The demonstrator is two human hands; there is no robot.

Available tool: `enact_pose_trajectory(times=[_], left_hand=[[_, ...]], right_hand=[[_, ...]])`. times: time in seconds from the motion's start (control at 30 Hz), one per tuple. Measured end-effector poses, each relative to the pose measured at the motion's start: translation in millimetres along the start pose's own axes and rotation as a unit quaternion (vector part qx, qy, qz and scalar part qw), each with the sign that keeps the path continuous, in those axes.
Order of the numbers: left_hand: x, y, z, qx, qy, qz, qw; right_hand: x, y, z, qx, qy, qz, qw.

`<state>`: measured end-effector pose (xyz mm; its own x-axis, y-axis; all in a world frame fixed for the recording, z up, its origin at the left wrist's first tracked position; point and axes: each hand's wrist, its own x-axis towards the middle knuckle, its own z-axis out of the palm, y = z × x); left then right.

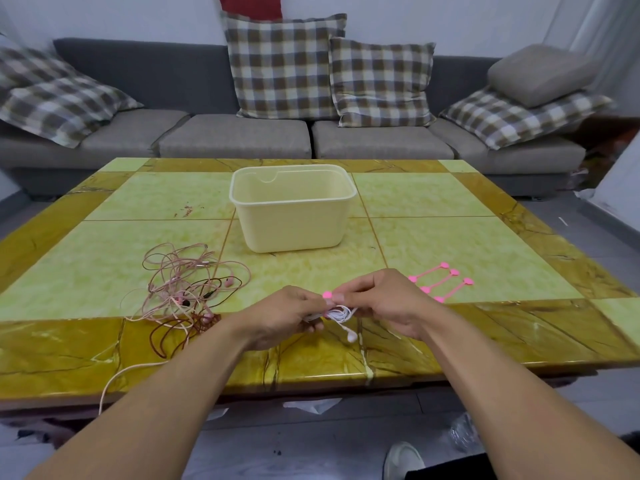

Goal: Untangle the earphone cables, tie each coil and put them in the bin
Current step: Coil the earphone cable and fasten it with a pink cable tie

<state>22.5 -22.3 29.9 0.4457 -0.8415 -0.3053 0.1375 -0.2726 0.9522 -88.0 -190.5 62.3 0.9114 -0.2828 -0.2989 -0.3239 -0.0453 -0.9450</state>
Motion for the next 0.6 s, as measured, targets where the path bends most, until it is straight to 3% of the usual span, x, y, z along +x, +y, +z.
enact_pose_trajectory(times=[0.27, 0.6], left_hand=[[3, 1, 7, -0.05, 0.054, 0.049, 0.996], [9, 3, 25, 0.067, 0.195, 0.198, 0.958]], right_hand=[[0, -2, -3, 0.013, 0.045, -0.004, 0.999], [1, -6, 3, 0.047, 0.121, -0.033, 0.991]])
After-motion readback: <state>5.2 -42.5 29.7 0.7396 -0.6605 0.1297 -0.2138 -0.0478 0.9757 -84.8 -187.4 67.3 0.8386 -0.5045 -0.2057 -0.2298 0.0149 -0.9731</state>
